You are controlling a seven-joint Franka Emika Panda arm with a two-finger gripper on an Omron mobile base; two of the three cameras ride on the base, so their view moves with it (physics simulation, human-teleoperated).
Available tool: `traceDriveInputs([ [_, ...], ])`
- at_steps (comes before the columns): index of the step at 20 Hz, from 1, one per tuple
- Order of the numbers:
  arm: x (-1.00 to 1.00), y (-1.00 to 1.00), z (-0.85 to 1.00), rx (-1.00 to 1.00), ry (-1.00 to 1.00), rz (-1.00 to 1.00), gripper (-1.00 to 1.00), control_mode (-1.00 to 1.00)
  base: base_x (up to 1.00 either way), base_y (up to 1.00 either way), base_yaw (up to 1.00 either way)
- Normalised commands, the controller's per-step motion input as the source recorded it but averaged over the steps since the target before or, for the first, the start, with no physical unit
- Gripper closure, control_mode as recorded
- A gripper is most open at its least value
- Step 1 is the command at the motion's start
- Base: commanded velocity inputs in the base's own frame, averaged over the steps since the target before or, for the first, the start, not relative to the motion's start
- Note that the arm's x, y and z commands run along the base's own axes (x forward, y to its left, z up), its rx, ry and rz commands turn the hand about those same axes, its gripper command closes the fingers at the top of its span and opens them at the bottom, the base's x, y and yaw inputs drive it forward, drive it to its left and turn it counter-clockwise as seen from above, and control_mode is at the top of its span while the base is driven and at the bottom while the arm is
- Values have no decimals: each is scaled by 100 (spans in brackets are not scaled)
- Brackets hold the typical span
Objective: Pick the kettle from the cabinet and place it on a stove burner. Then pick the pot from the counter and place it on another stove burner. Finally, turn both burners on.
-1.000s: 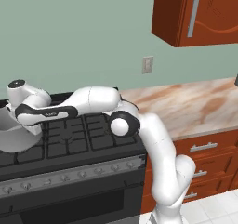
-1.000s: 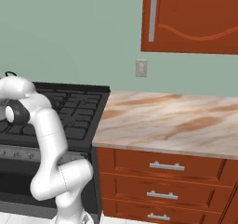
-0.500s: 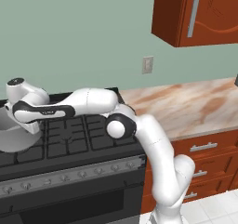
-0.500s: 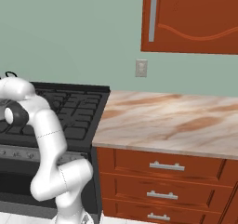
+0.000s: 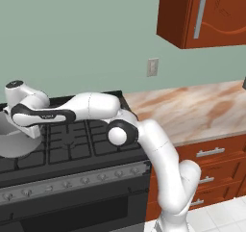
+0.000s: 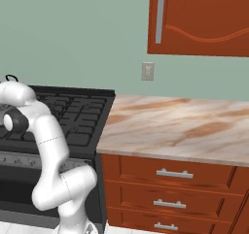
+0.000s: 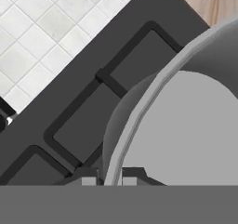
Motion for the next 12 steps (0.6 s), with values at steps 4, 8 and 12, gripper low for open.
traceDriveInputs([
  [4,0,11,-18,0,0,4,-100,-100,0,0,0],
  [8,0,9,-7,0,0,3,-100,-100,0,0,0],
  [12,0,-1,0,4,0,2,-100,-100,0,0,0],
])
